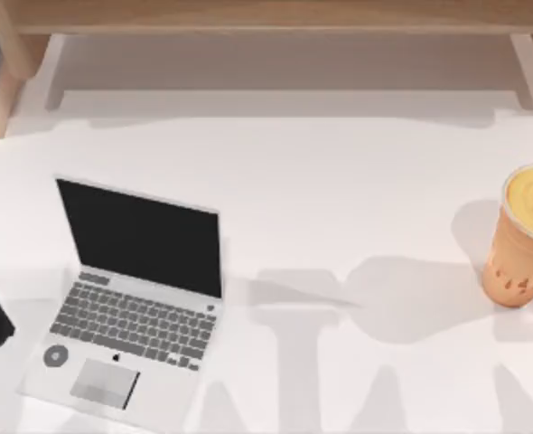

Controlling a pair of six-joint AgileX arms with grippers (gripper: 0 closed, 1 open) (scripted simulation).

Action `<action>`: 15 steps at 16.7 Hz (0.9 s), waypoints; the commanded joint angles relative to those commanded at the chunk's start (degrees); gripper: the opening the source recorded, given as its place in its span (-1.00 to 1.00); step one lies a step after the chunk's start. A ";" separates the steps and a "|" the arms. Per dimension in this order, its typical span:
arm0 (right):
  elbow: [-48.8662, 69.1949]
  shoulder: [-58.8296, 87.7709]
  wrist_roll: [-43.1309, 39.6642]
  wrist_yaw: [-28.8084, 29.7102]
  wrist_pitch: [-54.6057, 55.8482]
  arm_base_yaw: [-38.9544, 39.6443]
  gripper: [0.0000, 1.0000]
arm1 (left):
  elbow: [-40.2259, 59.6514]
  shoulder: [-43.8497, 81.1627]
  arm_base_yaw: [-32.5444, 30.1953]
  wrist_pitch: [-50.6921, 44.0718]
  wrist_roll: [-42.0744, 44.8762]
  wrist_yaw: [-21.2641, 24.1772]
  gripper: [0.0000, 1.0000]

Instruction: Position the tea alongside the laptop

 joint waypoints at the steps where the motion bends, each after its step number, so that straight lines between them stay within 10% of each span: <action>1: 0.11 3.12 1.00 2.73 1.44 2.80 1.00 | 0.00 0.00 0.00 0.00 0.00 0.00 1.00; 9: 0.96 28.07 9.00 24.60 12.98 25.24 1.00 | 0.00 0.00 0.00 0.00 0.00 0.00 1.00; 15: 1.15 33.61 10.77 29.44 15.53 30.20 1.00 | 0.00 0.00 0.00 0.00 0.00 0.00 1.00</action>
